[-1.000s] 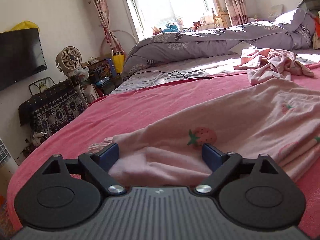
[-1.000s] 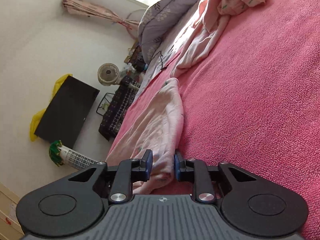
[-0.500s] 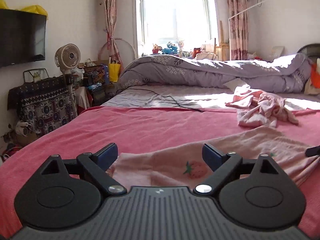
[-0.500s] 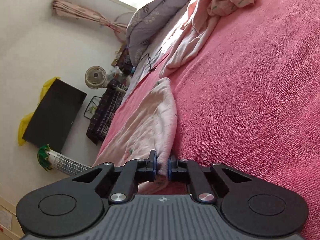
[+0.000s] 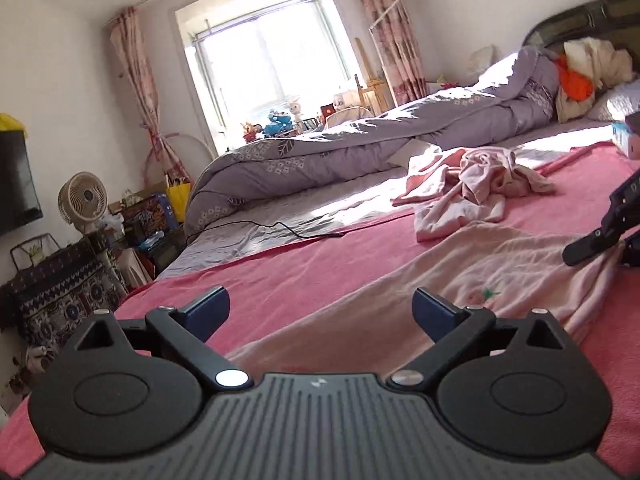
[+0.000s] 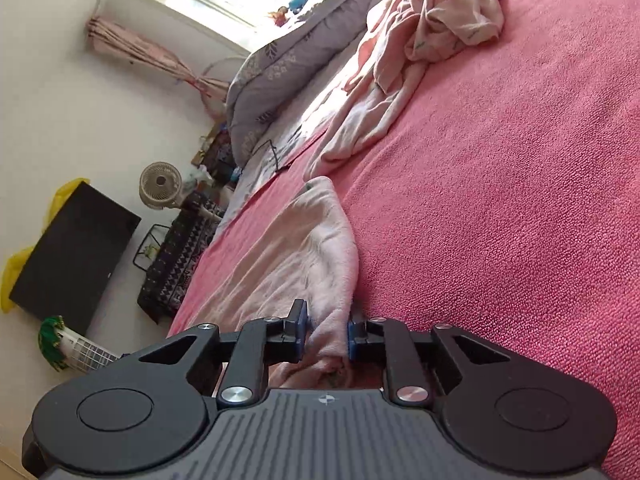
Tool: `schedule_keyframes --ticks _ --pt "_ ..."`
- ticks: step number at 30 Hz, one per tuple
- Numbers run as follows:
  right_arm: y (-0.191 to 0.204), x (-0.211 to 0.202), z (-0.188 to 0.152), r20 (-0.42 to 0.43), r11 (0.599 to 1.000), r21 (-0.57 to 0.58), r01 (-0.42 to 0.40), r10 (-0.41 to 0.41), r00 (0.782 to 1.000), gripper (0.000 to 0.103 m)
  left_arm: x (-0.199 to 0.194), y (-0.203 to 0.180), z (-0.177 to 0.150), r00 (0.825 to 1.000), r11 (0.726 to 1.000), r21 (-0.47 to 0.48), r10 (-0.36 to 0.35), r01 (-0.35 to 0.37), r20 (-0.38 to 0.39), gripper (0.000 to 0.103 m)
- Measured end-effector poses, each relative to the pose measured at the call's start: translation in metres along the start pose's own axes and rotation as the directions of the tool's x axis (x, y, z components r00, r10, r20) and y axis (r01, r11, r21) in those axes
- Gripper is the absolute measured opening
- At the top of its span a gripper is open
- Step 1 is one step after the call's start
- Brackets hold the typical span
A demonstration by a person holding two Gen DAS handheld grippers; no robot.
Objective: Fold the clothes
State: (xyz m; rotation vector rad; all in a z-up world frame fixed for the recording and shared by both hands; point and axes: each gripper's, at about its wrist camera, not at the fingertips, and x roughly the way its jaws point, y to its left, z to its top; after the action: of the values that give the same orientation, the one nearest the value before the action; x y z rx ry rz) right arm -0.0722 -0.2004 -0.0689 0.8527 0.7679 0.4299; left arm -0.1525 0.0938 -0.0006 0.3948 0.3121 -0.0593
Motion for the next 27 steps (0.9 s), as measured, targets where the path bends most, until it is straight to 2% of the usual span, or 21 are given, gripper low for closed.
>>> schedule_keyframes --ticks 1,2,5,7,9,11,13,17,20,23,27 --pt "-0.001 -0.001 0.000 0.001 1.000 0.011 -0.001 0.001 1.000 0.016 0.022 -0.011 -0.005 0.994 0.998 0.051 -0.035 0.040 -0.106 0.099" --pt "-0.001 -0.002 -0.001 0.004 1.000 0.014 0.000 0.000 1.000 0.016 0.043 -0.021 -0.010 0.977 0.992 0.090 -0.063 0.083 -0.204 0.099" --pt "0.010 -0.003 -0.003 0.018 1.000 -0.009 0.009 -0.009 1.000 0.014 0.044 0.001 -0.010 0.971 0.990 -0.041 -0.138 0.132 -0.197 0.099" --pt "0.030 -0.002 -0.005 0.030 0.998 -0.065 -0.007 0.009 1.000 0.014 0.026 0.020 -0.013 0.980 0.989 -0.103 -0.122 0.107 -0.158 0.099" --pt "0.050 -0.001 -0.007 0.041 0.992 -0.121 -0.022 0.027 0.999 0.014 -0.004 0.050 -0.023 0.991 0.985 -0.168 -0.054 0.033 -0.122 0.099" --pt "0.072 0.001 -0.009 0.049 0.983 -0.179 -0.037 0.047 0.998 0.014 -0.032 0.080 -0.036 0.995 0.969 -0.245 0.004 -0.028 -0.100 0.102" --pt "0.104 0.014 -0.015 0.029 0.964 -0.259 -0.062 0.071 0.997 0.014 -0.054 0.110 -0.055 0.991 0.939 -0.328 0.074 -0.108 -0.114 0.102" --pt "0.175 0.053 -0.042 -0.054 0.898 -0.414 -0.147 0.137 0.989 0.014 -0.082 0.156 -0.091 0.966 0.864 -0.438 0.189 -0.249 -0.178 0.102" --pt "0.227 0.090 -0.078 -0.155 0.830 -0.501 -0.244 0.191 0.969 0.014 -0.097 0.178 -0.113 0.954 0.825 -0.483 0.224 -0.294 -0.199 0.102" --pt "0.254 0.123 -0.117 -0.239 0.778 -0.559 -0.285 0.178 0.955 0.014 -0.102 0.190 -0.129 0.951 0.802 -0.514 0.224 -0.305 -0.214 0.102" --pt "0.254 0.154 -0.158 -0.319 0.760 -0.583 -0.288 0.112 0.941 0.014 -0.098 0.197 -0.147 0.947 0.790 -0.528 0.209 -0.311 -0.244 0.102"
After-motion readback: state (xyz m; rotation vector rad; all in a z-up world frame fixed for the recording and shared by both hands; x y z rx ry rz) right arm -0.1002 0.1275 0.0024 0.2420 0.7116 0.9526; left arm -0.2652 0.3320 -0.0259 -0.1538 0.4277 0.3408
